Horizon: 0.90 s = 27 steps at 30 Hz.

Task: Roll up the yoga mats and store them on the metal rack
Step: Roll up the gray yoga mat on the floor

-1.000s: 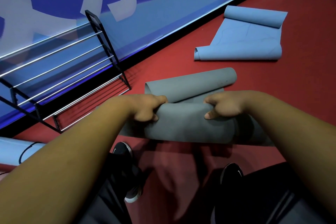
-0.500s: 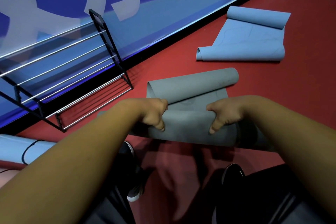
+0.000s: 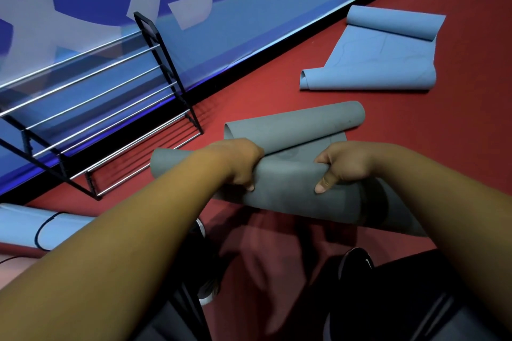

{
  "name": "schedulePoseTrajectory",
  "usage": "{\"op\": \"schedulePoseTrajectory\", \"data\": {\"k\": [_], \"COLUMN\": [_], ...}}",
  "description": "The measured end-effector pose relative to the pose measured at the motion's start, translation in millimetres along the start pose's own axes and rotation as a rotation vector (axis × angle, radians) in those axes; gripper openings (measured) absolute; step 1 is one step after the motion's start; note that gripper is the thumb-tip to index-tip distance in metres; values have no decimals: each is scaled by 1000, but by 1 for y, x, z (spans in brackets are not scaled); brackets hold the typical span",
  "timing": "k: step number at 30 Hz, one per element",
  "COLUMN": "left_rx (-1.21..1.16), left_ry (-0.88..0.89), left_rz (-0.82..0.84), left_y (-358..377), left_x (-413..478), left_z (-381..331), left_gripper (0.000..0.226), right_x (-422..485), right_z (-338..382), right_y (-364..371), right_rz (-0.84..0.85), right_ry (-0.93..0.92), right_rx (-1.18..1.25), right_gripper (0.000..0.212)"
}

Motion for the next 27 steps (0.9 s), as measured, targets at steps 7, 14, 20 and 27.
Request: {"op": "schedulePoseTrajectory", "data": {"k": [7,14,20,27], "left_rx": [97,-264,-420,-234], "left_ry": [-2,-52,-60,100], "left_rz": [-11,72,184,77], "left_y": [10,18,27,23], "left_x": [-1,9,10,10], "left_z": [-10,14,22,0], "left_gripper": [85,45,37,67], "right_x": [-4,-1,3,9], "right_z": [-12,25,37,15], "right_y": [14,-1,2,10], "right_rz": [119,-124,-223,-65], "right_ry": [-16,-53,-12,16], "right_rx": [172,-384,-504,-265], "right_gripper": [25,57,62,35]}}
Point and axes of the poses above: each hand's wrist, its own x-axis towards the middle knuckle, its own y-axis out of the palm, z = x × y, the point moved 8 cm from there along x, towards the middle knuckle, and after that the axes turned 13 degrees about -x, right-handed, at the moved point
